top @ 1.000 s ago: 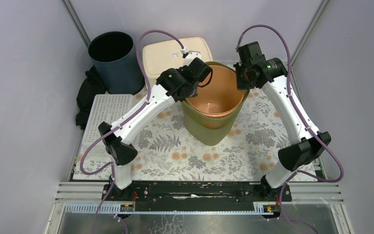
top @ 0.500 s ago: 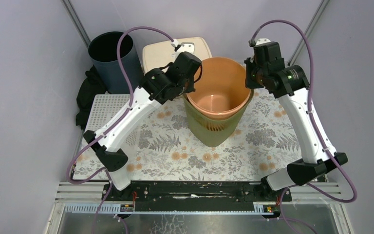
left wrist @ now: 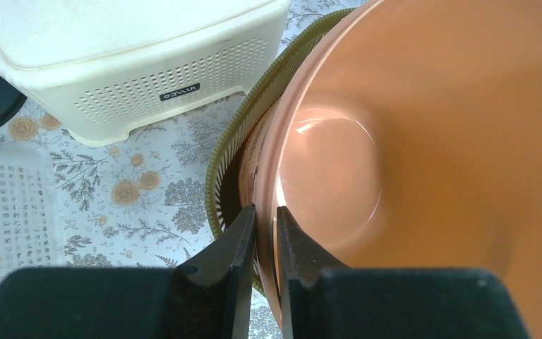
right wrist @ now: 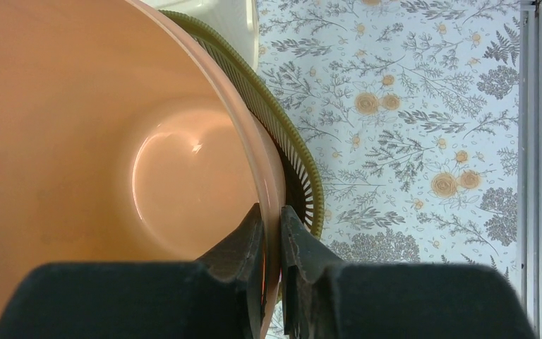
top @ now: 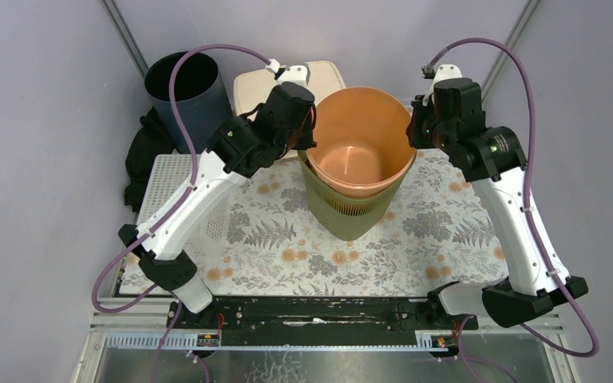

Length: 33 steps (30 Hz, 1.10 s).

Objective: Turn the large container upside down
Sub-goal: Pick up the container from the container.

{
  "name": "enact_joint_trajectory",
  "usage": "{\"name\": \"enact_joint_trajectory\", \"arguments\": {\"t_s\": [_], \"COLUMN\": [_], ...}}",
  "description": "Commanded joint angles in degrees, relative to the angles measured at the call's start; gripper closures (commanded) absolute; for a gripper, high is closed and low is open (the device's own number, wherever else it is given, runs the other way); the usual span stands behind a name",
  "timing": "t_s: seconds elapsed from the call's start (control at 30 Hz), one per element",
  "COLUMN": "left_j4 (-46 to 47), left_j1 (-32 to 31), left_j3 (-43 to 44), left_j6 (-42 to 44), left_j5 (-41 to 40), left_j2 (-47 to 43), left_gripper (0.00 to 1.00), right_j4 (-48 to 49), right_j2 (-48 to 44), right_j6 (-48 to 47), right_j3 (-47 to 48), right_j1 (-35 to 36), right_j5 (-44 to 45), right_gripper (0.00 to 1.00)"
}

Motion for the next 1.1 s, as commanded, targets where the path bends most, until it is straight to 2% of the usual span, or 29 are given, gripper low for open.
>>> {"name": "enact_joint_trajectory", "arguments": {"t_s": [0.0, 0.37, 1.07], "left_j4": [8.83, 11.55, 13.18], "left_j1": [-1.52, -1.64, -1.64], "left_j3": [-0.58, -0.67, 4.53], "left_j6": [0.48, 1.69, 5.48], "left_j5": [6.72, 8.79, 15.60], "left_j2": [-1.80, -3.75, -10.48], "left_gripper": [0.83, 0.83, 0.81], "right_j4": [12.46, 14.41, 15.78], "right_j2": [-3.34, -5.46, -9.12], "right_j6": [0.15, 0.89, 6.07], "right_j3": [-0.91, -0.81, 6.72], "right_j1": [0.93, 0.92, 0.89], "right_j5": [-4.49, -4.70, -13.04], "right_gripper": [1.00, 1.00, 1.00]}}
